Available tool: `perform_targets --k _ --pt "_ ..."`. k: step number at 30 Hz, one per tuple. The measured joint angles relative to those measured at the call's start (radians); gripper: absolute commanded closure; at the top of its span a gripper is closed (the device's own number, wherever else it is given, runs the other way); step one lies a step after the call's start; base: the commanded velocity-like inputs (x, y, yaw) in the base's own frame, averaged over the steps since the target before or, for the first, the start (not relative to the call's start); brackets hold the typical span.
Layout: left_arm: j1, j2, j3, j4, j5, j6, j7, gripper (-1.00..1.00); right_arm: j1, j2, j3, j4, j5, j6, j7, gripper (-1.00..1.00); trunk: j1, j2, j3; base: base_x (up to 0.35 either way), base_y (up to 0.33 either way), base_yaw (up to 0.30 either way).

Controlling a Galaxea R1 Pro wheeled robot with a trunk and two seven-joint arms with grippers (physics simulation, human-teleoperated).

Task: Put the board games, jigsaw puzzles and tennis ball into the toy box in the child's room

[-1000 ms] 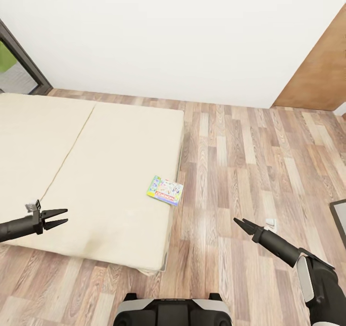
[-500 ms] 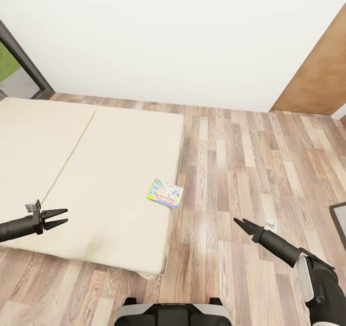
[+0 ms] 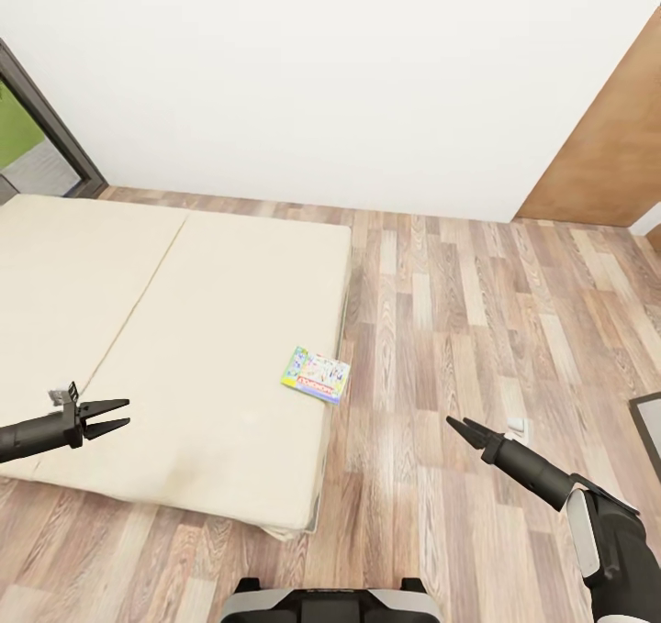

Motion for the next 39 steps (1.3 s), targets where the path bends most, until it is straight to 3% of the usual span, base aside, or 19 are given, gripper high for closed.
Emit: perform_targets --k 39 --pt "0.000 -0.009 0.001 0.000 0.000 0.000 0.000 -1.00 0.000 -0.007 -0.001 0.004 -0.001 0.000 0.001 -1.00 0.000 0.000 0.065 0.000 0.000 0.000"
